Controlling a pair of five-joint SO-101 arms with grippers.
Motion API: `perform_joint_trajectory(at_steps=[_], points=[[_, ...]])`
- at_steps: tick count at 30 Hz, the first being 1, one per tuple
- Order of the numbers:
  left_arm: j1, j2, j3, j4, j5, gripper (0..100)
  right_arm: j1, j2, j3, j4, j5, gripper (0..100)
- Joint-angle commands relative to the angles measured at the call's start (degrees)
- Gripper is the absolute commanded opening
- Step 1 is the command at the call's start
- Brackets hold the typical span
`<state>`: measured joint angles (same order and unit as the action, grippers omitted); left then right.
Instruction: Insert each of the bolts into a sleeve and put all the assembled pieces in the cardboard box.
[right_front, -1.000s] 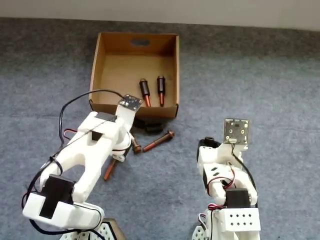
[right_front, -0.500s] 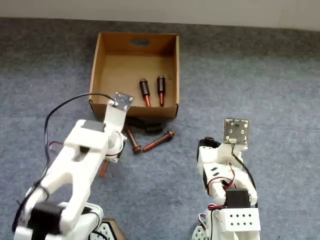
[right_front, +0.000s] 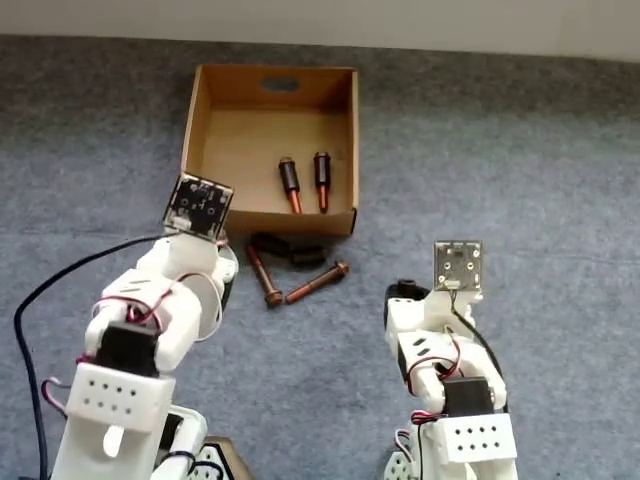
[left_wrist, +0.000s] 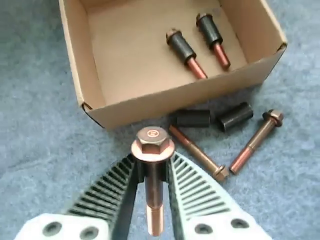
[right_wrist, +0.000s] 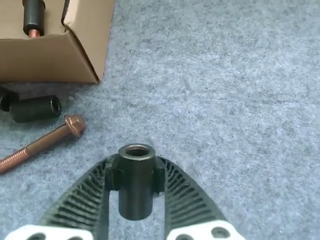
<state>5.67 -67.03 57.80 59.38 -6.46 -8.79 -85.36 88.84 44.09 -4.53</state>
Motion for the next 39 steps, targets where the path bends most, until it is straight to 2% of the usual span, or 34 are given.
perform_joint_trajectory(at_steps=[1, 9, 21, 26, 36, 39], points=[[0.22, -5.41, -0.31, -0.18, 0.00, 1, -0.66, -0.75, -0.57, -1.27, -0.53, 0.6], [0.22, -11.03, -0.22, -6.42, -0.09, 1, -0.84, -0.75, -0.57, -1.27, -0.70, 0.6], [0.31, -11.03, -0.13, -18.73, 0.09, 1, -0.84, -0.75, 0.13, -1.27, -1.05, 0.6], [0.48, -10.95, -0.13, -23.30, 10.64, 1, -2.59, -0.75, 0.04, -5.32, -1.14, 0.6], [13.76, -10.95, -0.40, -29.71, 11.69, 1, -13.67, -0.66, 0.66, -25.45, -0.70, 0.6], [16.57, -10.95, -0.48, -35.96, 7.82, 1, -15.52, -0.66, 0.57, -28.26, -0.62, 0.6]])
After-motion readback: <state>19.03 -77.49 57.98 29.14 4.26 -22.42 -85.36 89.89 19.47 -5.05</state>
